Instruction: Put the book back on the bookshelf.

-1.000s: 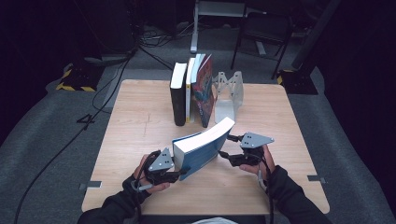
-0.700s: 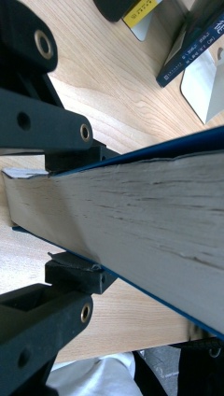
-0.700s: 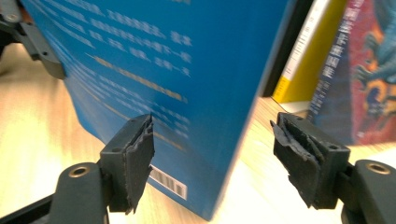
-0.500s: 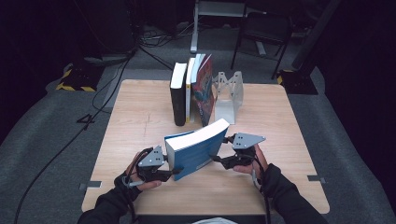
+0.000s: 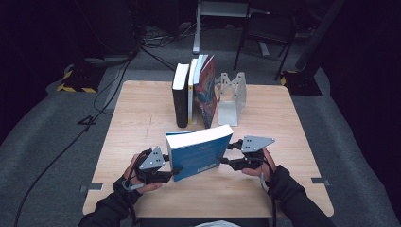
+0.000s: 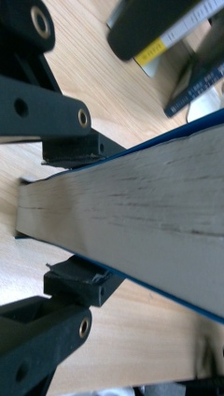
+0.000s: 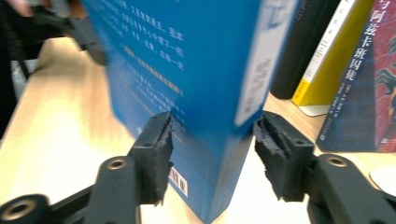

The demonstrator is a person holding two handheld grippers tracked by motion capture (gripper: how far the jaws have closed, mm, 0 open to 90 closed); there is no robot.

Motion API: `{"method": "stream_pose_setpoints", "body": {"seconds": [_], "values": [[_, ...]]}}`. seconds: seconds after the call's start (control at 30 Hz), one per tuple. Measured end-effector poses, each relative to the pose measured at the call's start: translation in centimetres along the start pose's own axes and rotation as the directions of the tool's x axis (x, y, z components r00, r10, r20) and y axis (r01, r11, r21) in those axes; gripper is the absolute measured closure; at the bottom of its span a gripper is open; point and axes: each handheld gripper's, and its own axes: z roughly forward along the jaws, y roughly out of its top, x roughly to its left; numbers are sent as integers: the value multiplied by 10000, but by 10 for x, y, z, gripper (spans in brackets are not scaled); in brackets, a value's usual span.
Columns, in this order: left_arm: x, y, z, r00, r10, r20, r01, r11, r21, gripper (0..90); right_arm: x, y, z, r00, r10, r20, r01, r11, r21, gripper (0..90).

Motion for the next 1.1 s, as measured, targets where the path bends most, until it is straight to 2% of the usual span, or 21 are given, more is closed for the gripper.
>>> {"method": "stream_pose_setpoints", "body": {"seconds": [0.1, 0.2, 0.27, 0.33, 0.43, 0.5, 0.6, 0.67, 0.73, 0.8, 0.9, 0.97, 1.1], "values": [[3, -1, -2, 9999, -90, -66, 91, 10000, 23, 480, 3, -1, -4, 9998, -19, -217, 19, 10000, 4, 523], [6, -2, -3, 9997, -246, -74, 246, 9997, -30, 468, 8, 1, -6, 9989, -307, -364, 313, 9994, 149, 526], [6, -2, -3, 9998, -185, -78, 185, 9998, -21, 462, 9, 3, -6, 9979, -418, -504, 429, 9988, 218, 517], [5, -2, -4, 9999, -130, -73, 130, 9999, 4, 473, 10, 5, -5, 9969, -564, -540, 578, 9980, 240, 462], [5, -2, -4, 9999, -79, -91, 79, 10000, 9, 481, 15, 14, 2, 9960, -820, -361, 827, 9964, 184, 373], [5, -1, -3, 9999, -128, -108, 129, 9999, 20, 482, 18, 20, 7, 9961, -835, -284, 837, 9965, 69, 347], [4, 0, -2, 9994, -179, -294, 179, 9998, -2, 474, 18, 25, 8, 9967, -789, -201, 785, 9967, -201, 383], [3, 2, 1, 9985, -246, -489, 246, 9997, -4, 457, 17, 26, 5, 9970, -751, -182, 744, 9966, -348, 443], [5, 3, 4, 9980, -283, -571, 280, 9996, -55, 438, 16, 27, 1, 9972, -675, -323, 660, 9967, -474, 469], [9, 5, 9, 9976, -481, -502, 475, 9988, -144, 413, 17, 28, -2, 9967, -741, -325, 725, 9961, -498, 490], [13, 9, 15, 9976, -541, -427, 535, 9985, -136, 398, 17, 30, -6, 9973, -707, -177, 696, 9958, -600, 484], [15, 13, 20, 9977, -558, -377, 554, 9984, -124, 392, 17, 37, -11, 9982, -580, 153, 591, 9945, -860, 473], [18, 20, 32, 9990, -411, -184, 409, 9991, -105, 381, 13, 44, -22, 9981, -493, 373, 534, 9918, -1162, 479]]}}
